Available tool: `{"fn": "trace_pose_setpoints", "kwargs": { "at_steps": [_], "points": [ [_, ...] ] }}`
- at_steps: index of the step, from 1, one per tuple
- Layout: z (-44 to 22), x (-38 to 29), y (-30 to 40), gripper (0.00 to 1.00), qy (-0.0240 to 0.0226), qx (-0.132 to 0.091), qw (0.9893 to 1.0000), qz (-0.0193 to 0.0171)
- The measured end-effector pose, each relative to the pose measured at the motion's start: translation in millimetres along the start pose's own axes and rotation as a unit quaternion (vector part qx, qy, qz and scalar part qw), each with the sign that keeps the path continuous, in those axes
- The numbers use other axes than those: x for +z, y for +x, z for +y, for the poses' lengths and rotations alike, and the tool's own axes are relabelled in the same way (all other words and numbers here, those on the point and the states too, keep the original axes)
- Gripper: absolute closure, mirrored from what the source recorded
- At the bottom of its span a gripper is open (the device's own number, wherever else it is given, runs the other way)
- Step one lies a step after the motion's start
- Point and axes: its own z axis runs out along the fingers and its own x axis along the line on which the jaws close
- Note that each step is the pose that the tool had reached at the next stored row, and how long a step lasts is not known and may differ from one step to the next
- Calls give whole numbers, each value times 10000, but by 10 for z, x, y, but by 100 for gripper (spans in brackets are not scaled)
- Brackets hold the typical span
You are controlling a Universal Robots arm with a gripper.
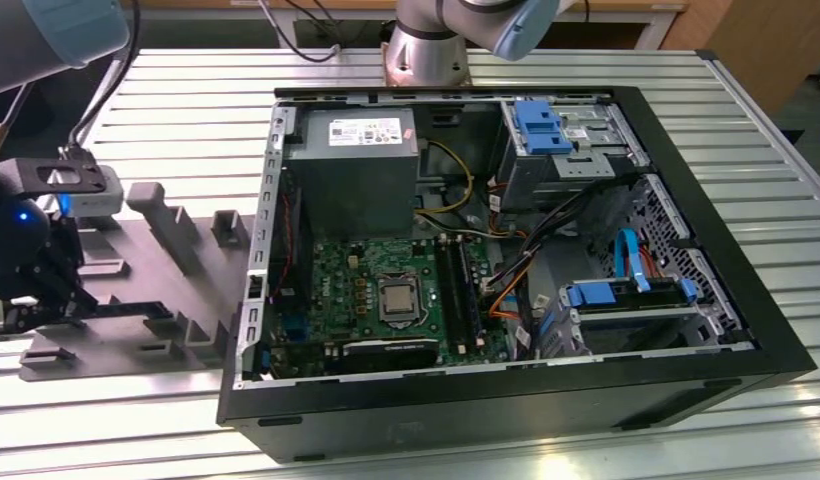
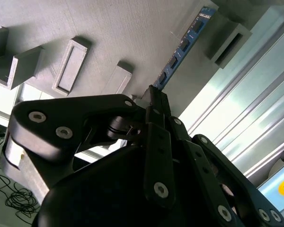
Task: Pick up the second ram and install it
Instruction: 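Pick up the second ram and move it above second insertion slot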
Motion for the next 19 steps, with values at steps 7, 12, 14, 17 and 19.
{"fn": "trace_pose_setpoints", "kwargs": {
  "at_steps": [7, 12, 14, 17, 19],
  "points": [
    [0, -24, -1, 89, 3, 0, 10000, -6],
    [0, -24, -1, 89, 3, 0, 10000, -7],
    [0, -24, -1, 89, 3, 0, 10000, -7],
    [1, -46, -1, 89, 2, 0, 10000, -7],
    [2, -67, -2, 89, 2, 0, 10000, -8]
  ]
}}
